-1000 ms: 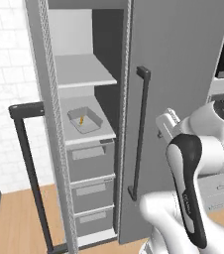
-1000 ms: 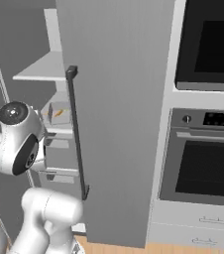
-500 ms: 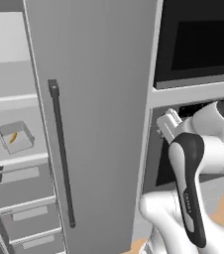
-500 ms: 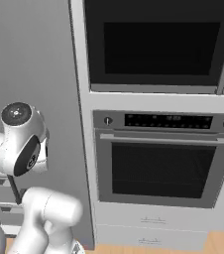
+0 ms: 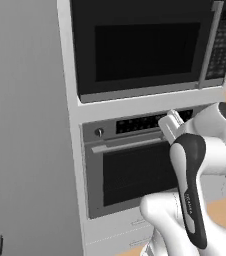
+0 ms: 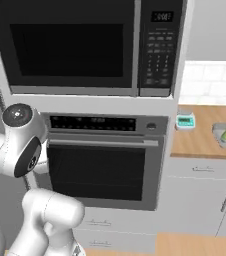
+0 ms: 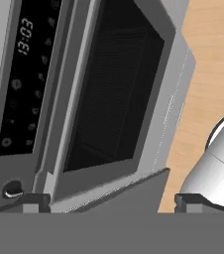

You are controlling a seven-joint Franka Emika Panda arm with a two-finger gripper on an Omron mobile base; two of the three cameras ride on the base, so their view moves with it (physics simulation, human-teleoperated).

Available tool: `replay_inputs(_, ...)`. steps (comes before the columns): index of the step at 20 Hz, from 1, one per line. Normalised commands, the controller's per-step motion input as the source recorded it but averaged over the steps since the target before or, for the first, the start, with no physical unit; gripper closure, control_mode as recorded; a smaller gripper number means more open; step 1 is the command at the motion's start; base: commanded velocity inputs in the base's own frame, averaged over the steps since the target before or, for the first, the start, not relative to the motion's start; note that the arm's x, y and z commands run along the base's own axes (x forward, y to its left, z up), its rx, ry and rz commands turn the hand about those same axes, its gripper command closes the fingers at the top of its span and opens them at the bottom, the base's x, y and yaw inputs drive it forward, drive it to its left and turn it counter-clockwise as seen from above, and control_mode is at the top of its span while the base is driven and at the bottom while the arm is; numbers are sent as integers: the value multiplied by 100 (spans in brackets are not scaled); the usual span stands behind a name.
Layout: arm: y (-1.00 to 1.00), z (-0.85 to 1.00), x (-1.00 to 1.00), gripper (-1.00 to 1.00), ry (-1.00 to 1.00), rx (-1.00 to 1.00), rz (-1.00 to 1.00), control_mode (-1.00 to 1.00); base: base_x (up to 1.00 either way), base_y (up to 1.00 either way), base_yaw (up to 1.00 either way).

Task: Take the meat container that has the shrimp and place it on the second highest rack of the freezer. Then take the vegetable container that has the corn and potato and place it on the highest rack of the freezer.

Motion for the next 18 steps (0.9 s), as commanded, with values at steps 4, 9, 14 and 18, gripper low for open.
replay_inputs(4,0,0,0,-100,0,0,0,100,0,-100,0)
replay_inputs(9,0,0,0,-100,0,0,0,100,6,-100,0)
replay_inputs(14,0,0,0,-100,0,0,0,100,13,-100,0)
replay_inputs(18,0,0,0,-100,0,0,0,100,21,-100,0)
